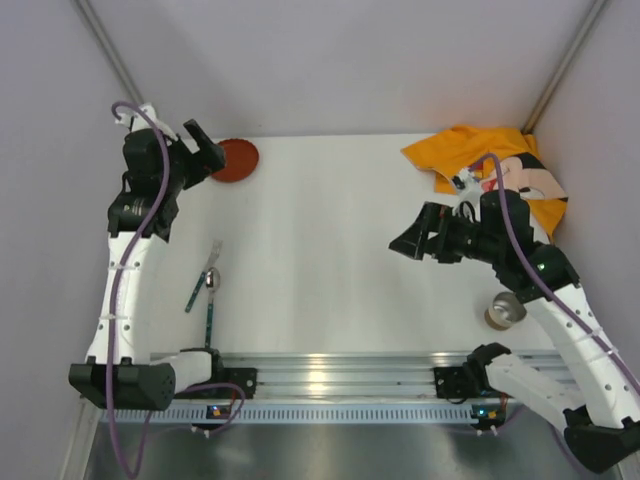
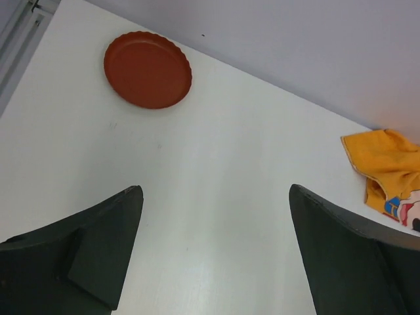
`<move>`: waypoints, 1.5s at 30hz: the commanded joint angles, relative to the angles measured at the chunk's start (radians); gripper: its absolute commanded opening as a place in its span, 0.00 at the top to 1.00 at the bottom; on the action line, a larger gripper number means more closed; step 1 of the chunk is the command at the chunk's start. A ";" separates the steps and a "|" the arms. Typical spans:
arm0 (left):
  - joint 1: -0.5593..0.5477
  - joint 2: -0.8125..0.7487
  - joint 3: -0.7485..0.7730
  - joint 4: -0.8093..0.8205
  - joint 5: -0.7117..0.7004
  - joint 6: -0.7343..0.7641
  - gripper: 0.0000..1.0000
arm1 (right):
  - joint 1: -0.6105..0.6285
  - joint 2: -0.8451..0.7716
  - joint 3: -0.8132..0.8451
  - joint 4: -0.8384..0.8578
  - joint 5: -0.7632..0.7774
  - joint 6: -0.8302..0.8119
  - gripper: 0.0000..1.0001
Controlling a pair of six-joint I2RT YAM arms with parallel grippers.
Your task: Set the dinner table for one person
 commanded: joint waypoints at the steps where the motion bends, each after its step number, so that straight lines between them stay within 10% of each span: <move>1: 0.002 -0.011 0.102 -0.149 -0.076 -0.167 0.02 | 0.006 0.027 0.040 0.010 0.047 -0.027 0.00; 7: 0.004 -0.165 -0.216 0.131 0.388 -0.256 0.02 | 0.006 0.122 0.121 0.000 0.191 -0.021 0.00; 29: -0.243 -0.354 -0.445 -0.097 0.181 -0.221 0.03 | -0.342 1.191 1.016 -0.361 0.521 -0.158 0.00; 45: -0.243 -0.134 -0.410 -0.042 0.258 -0.111 0.04 | -0.329 1.487 1.149 -0.346 0.636 -0.143 0.05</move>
